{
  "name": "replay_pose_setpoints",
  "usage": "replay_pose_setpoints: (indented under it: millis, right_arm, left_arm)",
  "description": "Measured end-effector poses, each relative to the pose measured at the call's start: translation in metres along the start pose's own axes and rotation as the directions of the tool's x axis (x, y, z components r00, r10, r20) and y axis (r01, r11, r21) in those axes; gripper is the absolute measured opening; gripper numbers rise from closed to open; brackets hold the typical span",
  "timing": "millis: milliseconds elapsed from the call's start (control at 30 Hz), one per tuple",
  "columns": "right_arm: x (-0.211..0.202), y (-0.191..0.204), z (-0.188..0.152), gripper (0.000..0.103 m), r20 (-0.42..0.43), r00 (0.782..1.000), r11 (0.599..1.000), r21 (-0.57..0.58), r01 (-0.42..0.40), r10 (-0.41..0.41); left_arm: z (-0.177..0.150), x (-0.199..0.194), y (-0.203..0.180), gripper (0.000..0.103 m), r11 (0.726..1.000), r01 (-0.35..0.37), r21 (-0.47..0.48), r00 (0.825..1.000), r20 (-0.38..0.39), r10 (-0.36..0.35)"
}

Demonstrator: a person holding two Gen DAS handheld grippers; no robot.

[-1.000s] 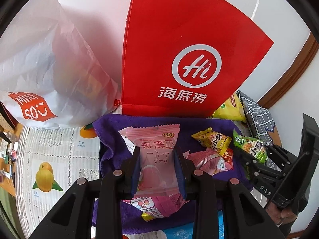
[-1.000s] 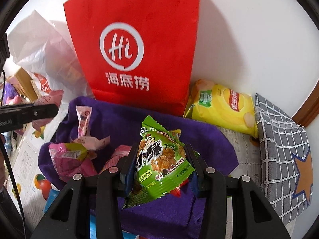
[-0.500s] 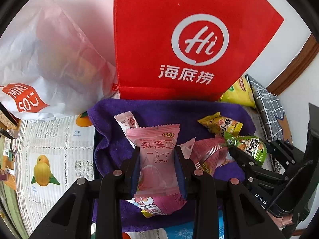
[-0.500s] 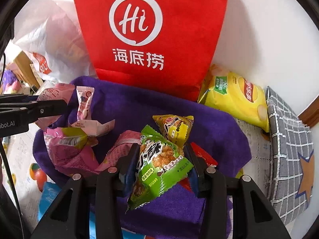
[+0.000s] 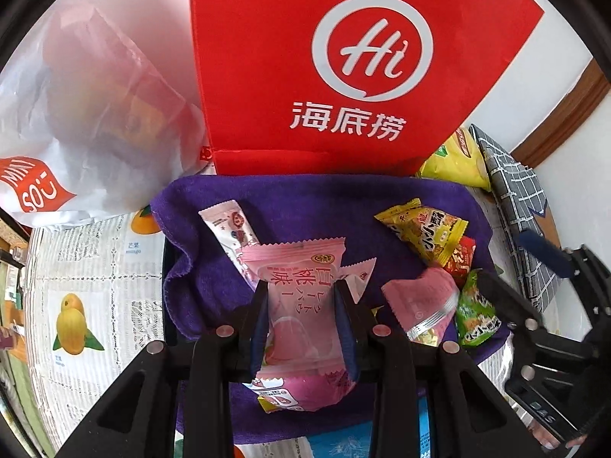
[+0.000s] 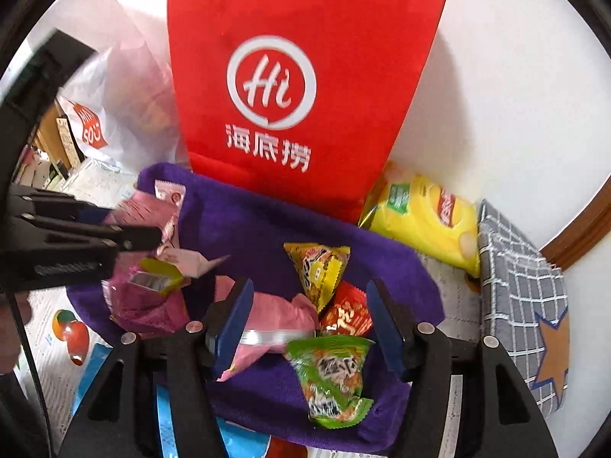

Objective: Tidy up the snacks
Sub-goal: 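Open the right gripper to drop the green bag while the left gripper releases the pink packet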

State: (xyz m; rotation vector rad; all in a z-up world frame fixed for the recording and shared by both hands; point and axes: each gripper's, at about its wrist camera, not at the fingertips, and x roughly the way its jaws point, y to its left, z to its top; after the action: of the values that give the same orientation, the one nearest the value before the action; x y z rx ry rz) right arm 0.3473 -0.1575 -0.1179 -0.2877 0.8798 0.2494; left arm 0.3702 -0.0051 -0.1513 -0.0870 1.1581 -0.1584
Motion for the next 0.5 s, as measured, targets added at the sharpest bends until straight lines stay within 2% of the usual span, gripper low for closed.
replay_pose_setpoints:
  millis: [133,233,300,500]
  right_arm:
    - [-0.018,0.003,0.002,0.064,0.044,0.999,1.000,-0.011,0.023,-0.022]
    - [-0.029,0.004,0.003,0.065,0.072,0.997,0.999,-0.011,0.041,-0.040]
    - [-0.039,0.003,0.003,0.065,0.094,0.993,0.998,-0.008,0.065,-0.064]
    - [-0.075,-0.014,-0.014,0.066,0.130,0.985,0.988,0.116,0.097,-0.112]
  left_arm:
    - [0.000,0.001,-0.004,0.033,1.000,0.011,0.010,1.000,-0.008,-0.011]
    - [0.001,-0.003,-0.006,0.048,1.000,0.013,0.023,1.000,-0.008,-0.012]
    - [0.001,-0.009,-0.009,0.048,0.999,0.011,0.035,1.000,0.008,-0.011]
    - [-0.004,-0.039,-0.017,0.053,0.997,0.050,0.066,0.997,0.056,-0.053]
